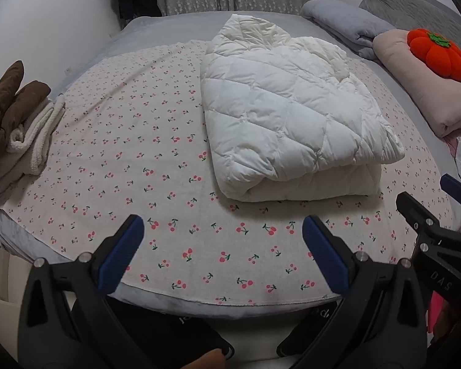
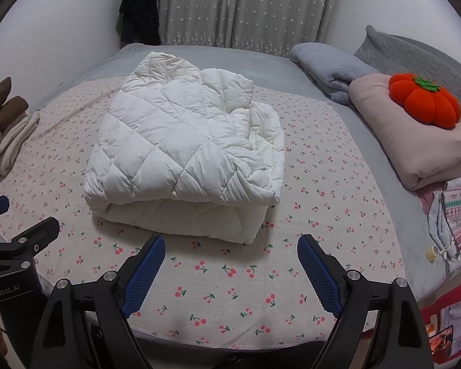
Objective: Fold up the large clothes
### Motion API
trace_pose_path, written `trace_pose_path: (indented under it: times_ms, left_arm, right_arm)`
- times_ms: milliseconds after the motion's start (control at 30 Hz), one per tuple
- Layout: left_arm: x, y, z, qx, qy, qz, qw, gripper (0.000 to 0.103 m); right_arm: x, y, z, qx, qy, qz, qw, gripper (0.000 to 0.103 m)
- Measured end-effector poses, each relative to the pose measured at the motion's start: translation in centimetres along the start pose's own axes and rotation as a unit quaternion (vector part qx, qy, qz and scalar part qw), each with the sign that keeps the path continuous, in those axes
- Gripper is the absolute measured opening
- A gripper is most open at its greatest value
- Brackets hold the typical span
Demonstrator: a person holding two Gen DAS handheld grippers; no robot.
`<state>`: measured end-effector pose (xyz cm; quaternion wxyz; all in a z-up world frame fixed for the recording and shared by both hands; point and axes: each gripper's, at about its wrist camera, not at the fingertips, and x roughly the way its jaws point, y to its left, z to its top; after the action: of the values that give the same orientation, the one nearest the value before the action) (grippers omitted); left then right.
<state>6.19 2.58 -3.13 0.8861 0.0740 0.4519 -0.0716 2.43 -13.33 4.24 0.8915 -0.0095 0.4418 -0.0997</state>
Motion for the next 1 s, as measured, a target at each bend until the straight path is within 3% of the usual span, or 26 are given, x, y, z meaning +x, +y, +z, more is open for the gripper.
trace_pose_path:
  times_ms: [1000]
  left_arm:
    - [1.0, -1.2, 0.0, 0.01, 0.016, -0.006, 0.9998, 0.102]
  right_arm:
    - [0.4, -1.1, -0.4, 0.019, 0.003, 0.002, 1.0, 0.09]
